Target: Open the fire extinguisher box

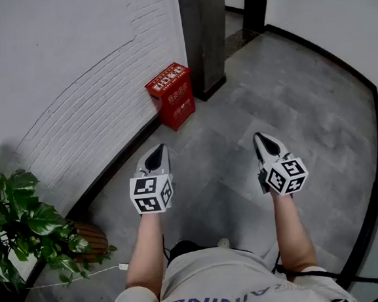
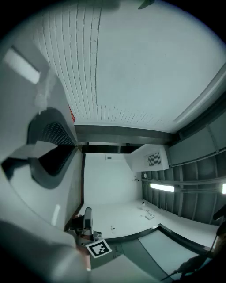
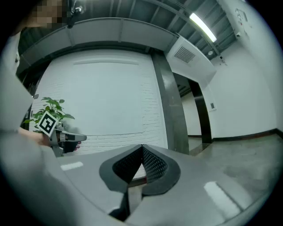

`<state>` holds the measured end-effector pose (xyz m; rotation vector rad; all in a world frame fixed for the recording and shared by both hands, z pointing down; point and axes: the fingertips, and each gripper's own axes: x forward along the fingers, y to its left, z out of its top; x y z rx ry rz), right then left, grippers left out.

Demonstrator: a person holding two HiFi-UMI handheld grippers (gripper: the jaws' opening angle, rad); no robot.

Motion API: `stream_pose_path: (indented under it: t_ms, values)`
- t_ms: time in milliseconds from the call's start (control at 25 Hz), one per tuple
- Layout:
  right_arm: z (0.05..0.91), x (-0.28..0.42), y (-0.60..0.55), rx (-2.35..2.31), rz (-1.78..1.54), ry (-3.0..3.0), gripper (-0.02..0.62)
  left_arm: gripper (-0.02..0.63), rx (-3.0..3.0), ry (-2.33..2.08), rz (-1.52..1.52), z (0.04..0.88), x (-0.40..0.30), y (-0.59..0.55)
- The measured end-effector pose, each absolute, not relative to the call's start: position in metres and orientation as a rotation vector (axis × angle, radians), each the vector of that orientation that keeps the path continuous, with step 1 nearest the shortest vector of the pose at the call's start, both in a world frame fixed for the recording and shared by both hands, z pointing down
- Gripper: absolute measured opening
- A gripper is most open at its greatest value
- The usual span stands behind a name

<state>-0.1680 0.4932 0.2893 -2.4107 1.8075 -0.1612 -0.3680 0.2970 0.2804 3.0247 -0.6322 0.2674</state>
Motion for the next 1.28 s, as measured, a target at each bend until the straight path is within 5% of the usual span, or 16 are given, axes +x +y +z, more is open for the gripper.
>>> stream_pose_path:
  t_ms: [600,1280]
  values:
    - [0.303,-0.133,0.450,-2.375,-0.103,1.901,0.006,0.006,2.992,-0.622,0.222,0.289,-0.303,0.254]
    - [0.305,0.069,0.237,-2.454,-0.171,1.855,0.006,0.006,2.975,-0.550,0.192,0.302,-0.121,0.020]
